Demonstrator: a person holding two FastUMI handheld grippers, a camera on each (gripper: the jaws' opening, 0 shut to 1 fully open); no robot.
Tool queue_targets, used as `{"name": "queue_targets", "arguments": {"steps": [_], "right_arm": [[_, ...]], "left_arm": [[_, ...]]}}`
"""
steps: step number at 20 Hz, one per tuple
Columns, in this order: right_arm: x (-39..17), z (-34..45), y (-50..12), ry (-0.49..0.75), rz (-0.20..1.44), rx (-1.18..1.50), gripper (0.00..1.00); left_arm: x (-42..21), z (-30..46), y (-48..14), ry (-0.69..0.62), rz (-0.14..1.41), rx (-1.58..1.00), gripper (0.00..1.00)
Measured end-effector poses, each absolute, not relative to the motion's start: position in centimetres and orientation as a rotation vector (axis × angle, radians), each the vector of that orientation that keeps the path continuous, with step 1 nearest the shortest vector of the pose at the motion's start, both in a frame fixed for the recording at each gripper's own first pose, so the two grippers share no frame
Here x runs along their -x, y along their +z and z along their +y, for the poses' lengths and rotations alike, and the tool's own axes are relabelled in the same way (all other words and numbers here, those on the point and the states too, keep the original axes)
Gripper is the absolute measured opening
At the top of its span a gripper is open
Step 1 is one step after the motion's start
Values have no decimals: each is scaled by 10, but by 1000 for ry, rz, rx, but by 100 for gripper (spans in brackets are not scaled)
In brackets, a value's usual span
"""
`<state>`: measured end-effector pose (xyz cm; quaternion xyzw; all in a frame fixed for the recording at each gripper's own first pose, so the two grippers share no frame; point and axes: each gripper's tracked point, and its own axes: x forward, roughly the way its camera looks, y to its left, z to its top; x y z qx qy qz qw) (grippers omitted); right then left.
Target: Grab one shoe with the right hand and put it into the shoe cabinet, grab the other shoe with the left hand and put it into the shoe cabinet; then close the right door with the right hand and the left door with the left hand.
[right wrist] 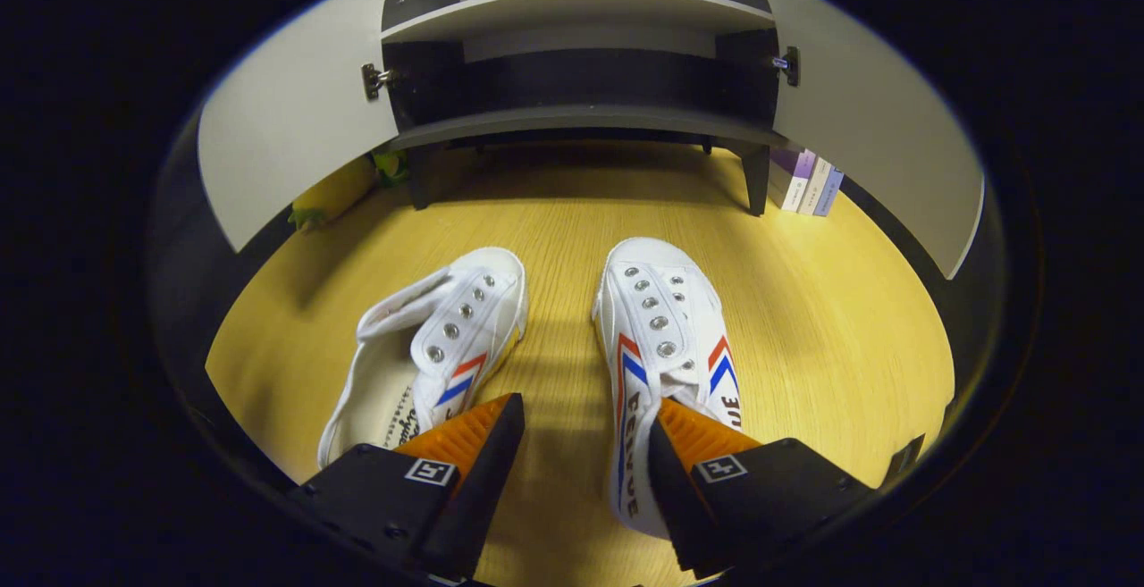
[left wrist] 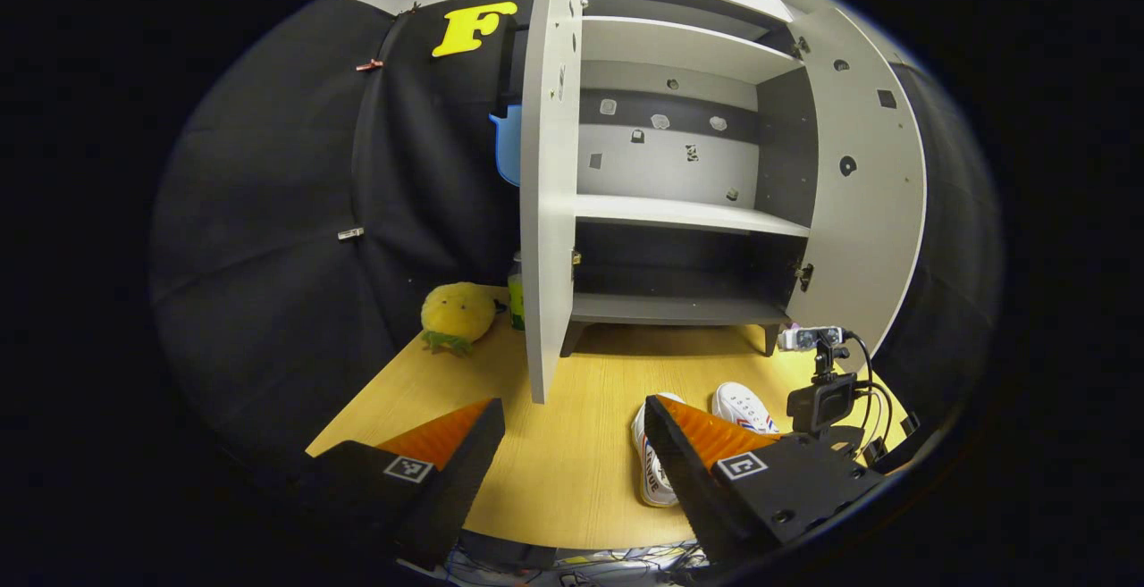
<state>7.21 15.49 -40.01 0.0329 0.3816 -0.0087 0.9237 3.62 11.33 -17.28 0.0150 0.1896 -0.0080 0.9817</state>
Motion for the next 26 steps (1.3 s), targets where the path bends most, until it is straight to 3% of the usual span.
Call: {"name": "queue_targets", "arguments": {"steps": [2,4,5,6,7,8,10,11,15,26], "right_arm": [[-82,153,-400,-26,753,-79,87],[-87,146,-404,-48,757,-61,86],[-89,137,-403,-75,763,-27,81],[-93,128,-407,-102,767,-4,70],[-95,125,-408,-113,768,-13,37],[-96,126,-410,-118,772,-42,22],[-95,125,-405,-112,782,-97,17],[-97,126,-407,-113,795,-125,7],[-99,130,-400,-76,807,-179,5],[-117,119,-335,-93,652,-217,5]], "left_arm": [[-33,113,-175,-13,390,-37,99],[-29,112,-180,-12,401,-48,99],[-26,111,-183,-14,406,-52,99],[-24,109,-185,-17,412,-54,99],[-23,107,-187,-20,417,-55,99],[-23,105,-188,-23,418,-57,99],[-20,102,-185,-27,412,-63,99],[-20,100,-185,-30,408,-65,99],[-15,98,-184,-35,400,-79,99],[0,94,-183,-56,390,-107,99]]}}
